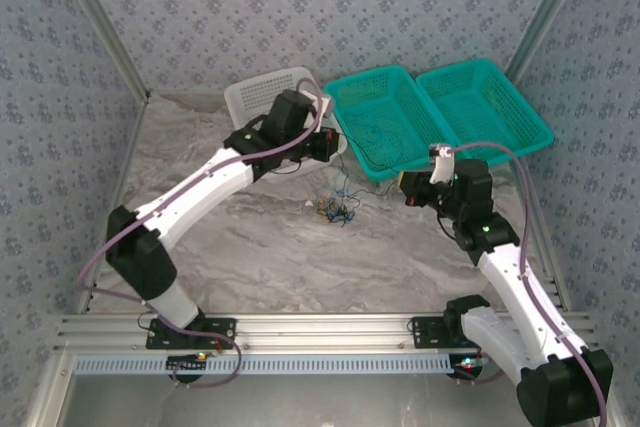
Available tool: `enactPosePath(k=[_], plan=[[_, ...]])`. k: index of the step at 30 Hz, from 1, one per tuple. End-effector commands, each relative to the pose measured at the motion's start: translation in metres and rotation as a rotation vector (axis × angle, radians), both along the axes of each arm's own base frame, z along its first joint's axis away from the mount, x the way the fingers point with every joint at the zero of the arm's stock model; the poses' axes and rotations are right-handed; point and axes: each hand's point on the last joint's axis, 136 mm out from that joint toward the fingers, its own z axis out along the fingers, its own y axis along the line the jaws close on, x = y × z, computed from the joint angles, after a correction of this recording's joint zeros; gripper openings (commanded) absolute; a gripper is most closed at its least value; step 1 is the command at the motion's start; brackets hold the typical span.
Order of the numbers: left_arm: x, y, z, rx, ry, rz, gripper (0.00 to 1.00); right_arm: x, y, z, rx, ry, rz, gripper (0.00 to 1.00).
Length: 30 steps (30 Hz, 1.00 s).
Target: Untangle the cables
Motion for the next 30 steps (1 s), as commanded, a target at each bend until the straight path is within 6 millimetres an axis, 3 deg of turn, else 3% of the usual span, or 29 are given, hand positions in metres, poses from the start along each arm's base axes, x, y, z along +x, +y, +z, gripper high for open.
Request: enactPosePath(k=[1, 4, 5, 9, 12, 14, 17, 23, 26, 30], plan=[[-0.010, 0.013, -0.025, 0.081, 0.037, 0.024, 0.00, -0.004, 0.016, 0.006, 0.009, -0.031, 0.102, 0.00], [-0.031, 0.003, 0.049, -0.291, -0.198, -0.059, 0.00, -0.014, 0.034, 0.005, 0.023, -0.032, 0.213, 0.00], [-0.035, 0.006, 0.061, -0.324, -0.264, -0.074, 0.00, -0.018, 0.041, 0.004, 0.019, -0.037, 0.245, 0.00], [0.001, 0.030, 0.038, -0.103, -0.233, 0.136, 0.00, -0.012, 0.046, -0.003, -0.025, -0.033, 0.221, 0.05], [0.004, 0.017, 0.037, -0.133, -0.166, 0.133, 0.00, -0.003, 0.046, -0.007, -0.029, -0.031, 0.170, 0.10], [0.004, 0.011, 0.043, -0.130, -0.163, 0.151, 0.00, 0.002, 0.046, -0.008, -0.025, -0.051, 0.123, 0.26], [0.001, 0.002, 0.051, -0.133, -0.161, 0.139, 0.00, 0.003, 0.060, 0.001, 0.010, -0.127, 0.144, 0.62], [-0.002, -0.009, 0.054, -0.150, -0.144, 0.113, 0.00, 0.009, 0.084, 0.007, -0.006, -0.209, 0.150, 0.89], [-0.003, -0.012, 0.057, -0.165, -0.135, 0.108, 0.00, 0.018, 0.085, 0.008, -0.008, -0.241, 0.112, 0.94], [-0.004, -0.013, 0.058, -0.180, -0.130, 0.100, 0.00, 0.032, 0.080, 0.009, -0.017, -0.257, 0.044, 0.92]])
